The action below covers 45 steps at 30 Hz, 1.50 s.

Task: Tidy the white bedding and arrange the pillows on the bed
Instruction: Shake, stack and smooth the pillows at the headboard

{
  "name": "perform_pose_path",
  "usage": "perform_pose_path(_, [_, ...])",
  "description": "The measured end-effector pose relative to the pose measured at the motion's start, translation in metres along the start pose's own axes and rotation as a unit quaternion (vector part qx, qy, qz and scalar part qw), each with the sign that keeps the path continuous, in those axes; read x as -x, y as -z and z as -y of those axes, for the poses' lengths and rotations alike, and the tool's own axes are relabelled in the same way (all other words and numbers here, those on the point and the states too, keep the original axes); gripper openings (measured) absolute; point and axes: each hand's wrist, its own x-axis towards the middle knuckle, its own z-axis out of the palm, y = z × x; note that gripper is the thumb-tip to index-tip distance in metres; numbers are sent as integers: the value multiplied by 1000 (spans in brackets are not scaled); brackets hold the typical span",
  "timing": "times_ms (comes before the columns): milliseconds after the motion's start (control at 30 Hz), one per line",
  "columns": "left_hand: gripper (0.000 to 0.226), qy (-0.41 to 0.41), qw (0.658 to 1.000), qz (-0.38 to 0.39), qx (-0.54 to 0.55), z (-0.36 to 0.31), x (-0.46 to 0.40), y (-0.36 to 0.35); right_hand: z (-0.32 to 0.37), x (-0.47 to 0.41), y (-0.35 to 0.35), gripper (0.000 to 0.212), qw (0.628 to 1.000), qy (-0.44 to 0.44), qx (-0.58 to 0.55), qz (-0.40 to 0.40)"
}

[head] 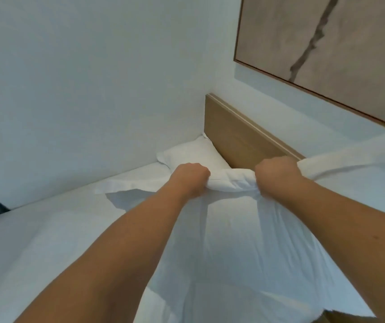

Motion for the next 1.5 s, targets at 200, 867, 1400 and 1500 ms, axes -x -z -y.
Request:
perform_pose_path(200, [24,90,992,-55,-72,178,27,13,110,-82,93,20,979,71,1,-189])
perform_pose_path(867, [66,524,850,22,50,439,60,-678,659,-475,-305,80,894,303,-168,-284])
perform_pose_path(1400, [73,519,840,66,143,438,61,-668,645,-445,-299,73,918,247,-101,-293])
perform_pose_path(1500, [69,484,831,122,245,412,76,-644,619,-422,-289,71,916,269,-151,-258])
